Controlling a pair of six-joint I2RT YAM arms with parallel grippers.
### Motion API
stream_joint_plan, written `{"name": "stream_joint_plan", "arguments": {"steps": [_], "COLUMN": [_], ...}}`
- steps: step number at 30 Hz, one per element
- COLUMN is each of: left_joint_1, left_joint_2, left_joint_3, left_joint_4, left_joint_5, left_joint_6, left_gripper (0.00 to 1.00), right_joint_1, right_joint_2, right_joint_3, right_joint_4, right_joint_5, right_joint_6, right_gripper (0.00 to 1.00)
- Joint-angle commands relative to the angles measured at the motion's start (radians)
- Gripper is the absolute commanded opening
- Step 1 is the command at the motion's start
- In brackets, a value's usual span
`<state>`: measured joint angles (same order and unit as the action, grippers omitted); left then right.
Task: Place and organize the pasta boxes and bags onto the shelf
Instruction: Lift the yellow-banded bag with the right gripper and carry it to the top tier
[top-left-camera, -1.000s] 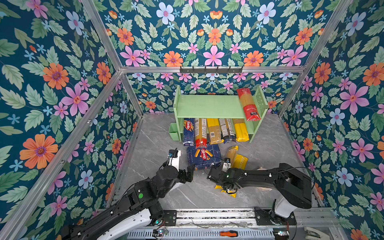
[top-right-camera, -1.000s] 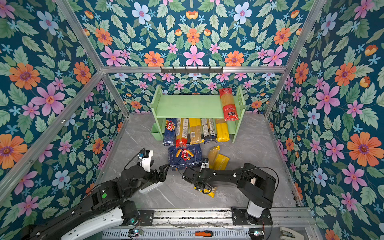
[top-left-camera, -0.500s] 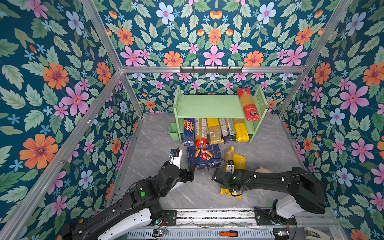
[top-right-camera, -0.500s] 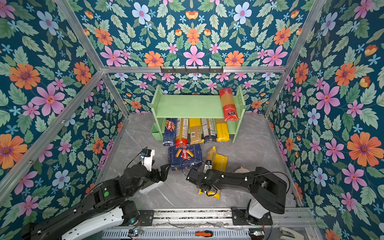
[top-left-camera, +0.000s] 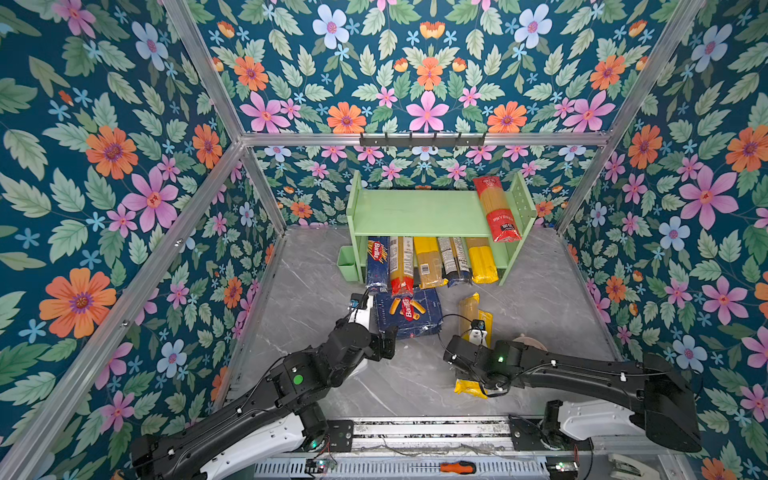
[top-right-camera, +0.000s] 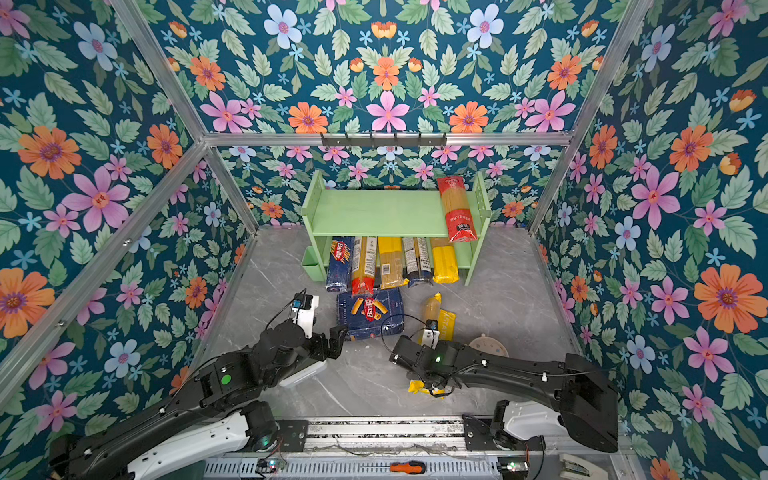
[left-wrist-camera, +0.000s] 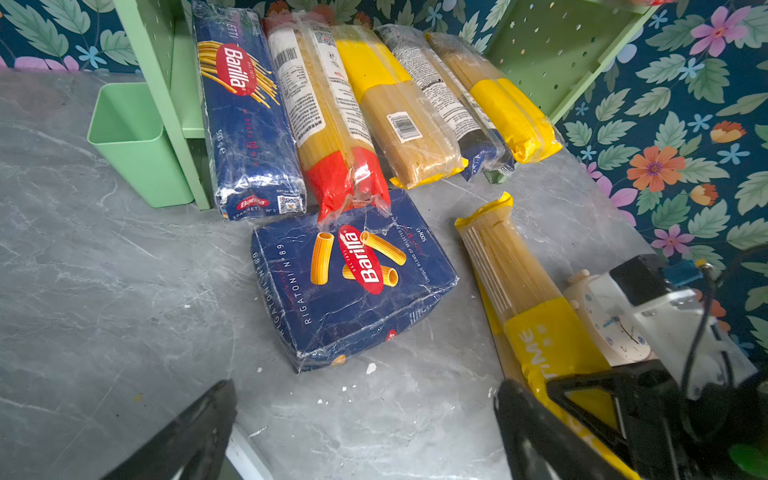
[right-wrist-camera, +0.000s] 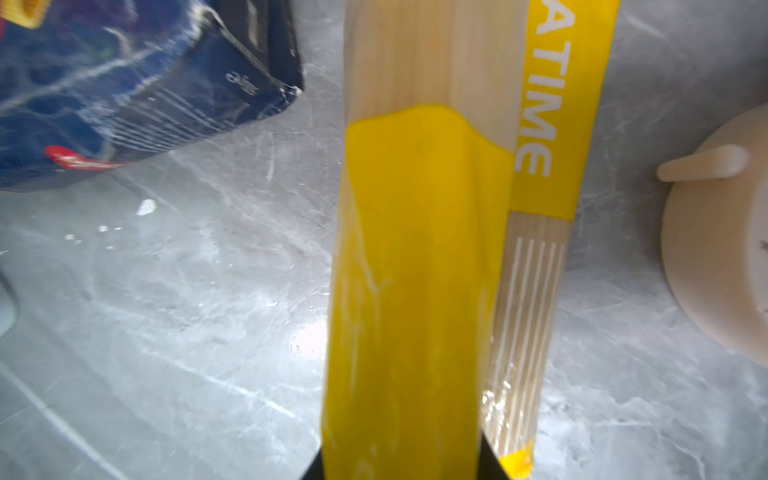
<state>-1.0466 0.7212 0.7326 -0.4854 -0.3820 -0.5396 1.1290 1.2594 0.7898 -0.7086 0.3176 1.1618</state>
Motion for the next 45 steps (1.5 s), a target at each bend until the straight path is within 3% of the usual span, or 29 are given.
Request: {"name": "stream_joint_plan", "arguments": {"steps": [1,19,33,45], "left_joint_1": [0.001,0.001,0.0,0.0], "left_joint_2": [0.02,0.104,0.092,0.117], "left_joint_3": [0.018,0.108,0.121,0.097], "left_joint_4": [0.038,0.047,0.014,0.052], "left_joint_5": [0.016,0.04,0.032,0.034], "left_joint_6": [0.018,0.026,-0.002,0.01], "left_gripper": [1.0,1.0,1.0,1.0], "right_joint_1": [0.004,0.008,0.008,-0.006], "right_joint_2": [-0.054,-0.397,-0.385,-0.253], "right_joint_3": [0.012,0.1,0.313,0.572], "right_joint_4": [-0.032,-0.233,-0.232,-0.224], "right_joint_5": [0.044,0.099,0.127,0.266], "right_joint_6": [-0.04,-0.199,-0.385,-0.585], "right_gripper": [0.16,0.16,0.16,0.17]}}
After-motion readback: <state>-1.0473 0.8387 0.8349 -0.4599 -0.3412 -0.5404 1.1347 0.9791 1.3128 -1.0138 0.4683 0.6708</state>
